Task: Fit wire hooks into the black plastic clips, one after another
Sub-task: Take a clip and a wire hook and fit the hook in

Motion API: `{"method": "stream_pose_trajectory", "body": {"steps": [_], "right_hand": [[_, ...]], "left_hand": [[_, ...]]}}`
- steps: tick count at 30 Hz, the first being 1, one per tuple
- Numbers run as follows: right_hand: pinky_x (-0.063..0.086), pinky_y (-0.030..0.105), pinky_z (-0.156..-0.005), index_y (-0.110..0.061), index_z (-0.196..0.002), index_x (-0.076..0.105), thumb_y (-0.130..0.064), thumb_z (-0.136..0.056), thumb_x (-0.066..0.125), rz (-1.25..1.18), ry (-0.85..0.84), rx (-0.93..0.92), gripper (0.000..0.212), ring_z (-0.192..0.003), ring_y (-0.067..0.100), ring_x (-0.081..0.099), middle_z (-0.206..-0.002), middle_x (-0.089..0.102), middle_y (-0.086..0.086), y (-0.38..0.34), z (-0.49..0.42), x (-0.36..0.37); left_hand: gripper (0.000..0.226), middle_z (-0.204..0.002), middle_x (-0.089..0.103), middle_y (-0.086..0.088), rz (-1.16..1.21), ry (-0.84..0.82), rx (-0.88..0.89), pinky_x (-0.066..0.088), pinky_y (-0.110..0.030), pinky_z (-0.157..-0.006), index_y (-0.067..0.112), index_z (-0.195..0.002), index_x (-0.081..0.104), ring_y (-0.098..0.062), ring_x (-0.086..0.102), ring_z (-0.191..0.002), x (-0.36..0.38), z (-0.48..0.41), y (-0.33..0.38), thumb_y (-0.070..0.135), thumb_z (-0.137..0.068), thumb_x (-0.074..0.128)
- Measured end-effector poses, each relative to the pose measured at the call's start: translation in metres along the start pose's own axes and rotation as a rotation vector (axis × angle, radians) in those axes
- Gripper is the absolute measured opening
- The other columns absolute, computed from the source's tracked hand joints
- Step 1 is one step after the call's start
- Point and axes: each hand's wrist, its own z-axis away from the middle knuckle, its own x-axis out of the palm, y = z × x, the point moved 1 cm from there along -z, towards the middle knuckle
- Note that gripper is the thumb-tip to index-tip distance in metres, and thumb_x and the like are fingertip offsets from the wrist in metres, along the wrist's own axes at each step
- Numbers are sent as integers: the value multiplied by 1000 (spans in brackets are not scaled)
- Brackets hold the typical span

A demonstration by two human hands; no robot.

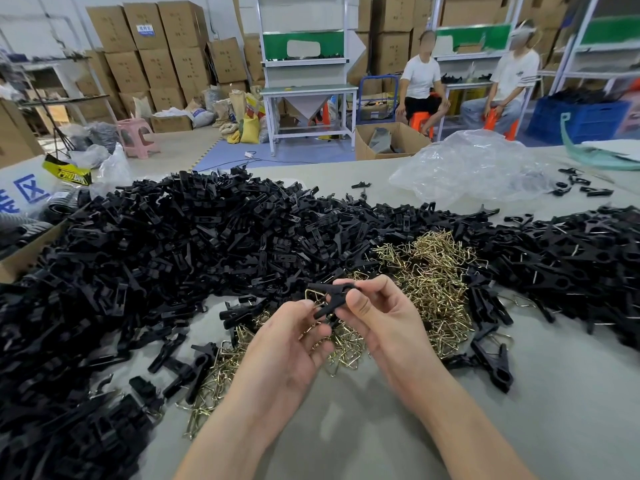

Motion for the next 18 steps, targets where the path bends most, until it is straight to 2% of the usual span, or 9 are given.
{"method": "stream_pose_trajectory", "body": {"steps": [3,7,10,12,15,18], "right_hand": [[58,24,-80,-9,-86,60,-13,-71,74,-11,-1,14,21,-102,24,71,-108,75,11,0,0,1],[58,24,-82,-16,-81,64,-21,-68,80,35,-10,0,21,-105,24,71,-109,75,8,1,1,0],[57,25,-84,-27,-76,70,-26,-67,85,68,-23,-21,17,-107,23,69,-107,75,2,3,0,1],[57,25,-85,-29,-83,74,-29,-69,89,86,-35,-30,21,-109,24,67,-104,74,-1,3,0,1],[56,23,-87,-29,-103,79,-39,-67,85,161,-50,-30,38,-110,17,70,-109,75,-3,1,1,3],[55,23,-86,-28,-100,80,-54,-61,91,215,-55,-37,48,-105,15,70,-107,76,-2,0,1,5]], "left_hand": [[14,-79,65,-1,83,-2,-47,54,-26,-56,19,-77,79,-12,63,-63,0,0,0,26,-64,79],[14,-80,62,-2,147,-17,-97,53,-27,-60,15,-88,70,-13,60,-65,0,2,-1,22,-76,74],[14,-78,59,-3,173,-6,-114,51,-27,-62,14,-89,64,-14,59,-65,1,3,0,20,-78,70],[14,-78,59,-3,172,-10,-111,50,-28,-64,14,-89,63,-14,58,-65,3,4,0,20,-78,69],[11,-80,61,-5,149,-18,-107,47,-29,-66,13,-88,64,-15,57,-65,4,6,1,20,-80,67],[15,-79,63,-5,104,0,-88,46,-29,-63,12,-91,62,-15,58,-64,5,6,1,22,-80,65]]}}
